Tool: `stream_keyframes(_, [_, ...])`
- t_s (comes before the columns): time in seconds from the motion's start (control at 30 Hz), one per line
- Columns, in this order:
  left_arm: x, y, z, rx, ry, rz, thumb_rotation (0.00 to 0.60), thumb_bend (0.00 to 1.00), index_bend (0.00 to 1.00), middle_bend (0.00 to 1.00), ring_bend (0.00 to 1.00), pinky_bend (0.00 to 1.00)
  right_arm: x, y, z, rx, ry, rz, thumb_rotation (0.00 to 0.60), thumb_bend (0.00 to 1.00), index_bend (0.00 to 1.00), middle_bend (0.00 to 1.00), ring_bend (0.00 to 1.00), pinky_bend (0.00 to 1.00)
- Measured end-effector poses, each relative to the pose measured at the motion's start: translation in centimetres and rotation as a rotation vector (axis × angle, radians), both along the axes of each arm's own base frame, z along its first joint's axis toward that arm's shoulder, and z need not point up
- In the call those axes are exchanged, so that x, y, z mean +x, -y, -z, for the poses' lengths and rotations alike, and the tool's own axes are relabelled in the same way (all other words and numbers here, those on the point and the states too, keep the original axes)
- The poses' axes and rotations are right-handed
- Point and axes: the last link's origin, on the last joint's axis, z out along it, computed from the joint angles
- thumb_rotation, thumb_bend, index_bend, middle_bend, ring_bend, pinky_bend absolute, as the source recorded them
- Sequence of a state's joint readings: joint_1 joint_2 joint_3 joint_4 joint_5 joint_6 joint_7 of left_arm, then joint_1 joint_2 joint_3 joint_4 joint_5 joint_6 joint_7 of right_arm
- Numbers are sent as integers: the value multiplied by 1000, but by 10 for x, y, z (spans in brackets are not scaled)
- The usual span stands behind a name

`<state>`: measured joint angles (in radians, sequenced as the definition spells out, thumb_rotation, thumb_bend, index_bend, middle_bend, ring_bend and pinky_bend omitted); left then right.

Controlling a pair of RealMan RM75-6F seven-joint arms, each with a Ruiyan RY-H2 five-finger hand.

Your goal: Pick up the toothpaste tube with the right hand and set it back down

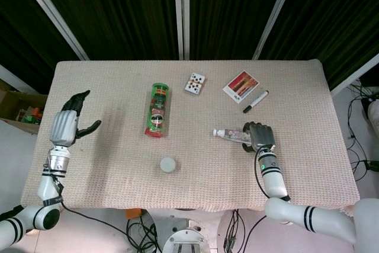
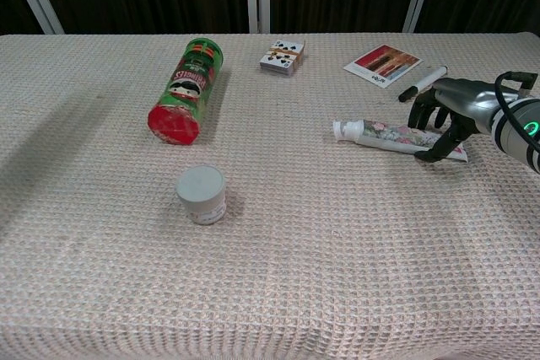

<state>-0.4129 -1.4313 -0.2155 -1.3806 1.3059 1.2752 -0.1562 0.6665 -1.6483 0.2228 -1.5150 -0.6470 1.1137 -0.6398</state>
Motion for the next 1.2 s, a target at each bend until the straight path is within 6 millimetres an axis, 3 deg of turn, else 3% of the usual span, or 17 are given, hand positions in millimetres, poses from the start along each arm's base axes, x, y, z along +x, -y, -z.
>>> stream_keyframes(0.33, [-2,2,0,0,0,-3,0,0,71,118,79,167,3,2,2,12,-8,-8,600,290,435,397,342,493])
stream_keyframes(0.6, [-4,4,1,-1,2,-11,0,0,71,118,79,167,5,2,7,26,-35,-19,600,327,521,458,409,551])
stream_keyframes(0.87, [-4,6,0,4,3,-12,0,0,71,118,79,167,8,5,10,-10,-51,-40,600,383,743,629,577,716])
stream_keyframes(1.2, [-4,6,0,7,7,-11,0,0,68,117,79,167,12,6,11,-66,-51,-94,600,487,935,776,717,848])
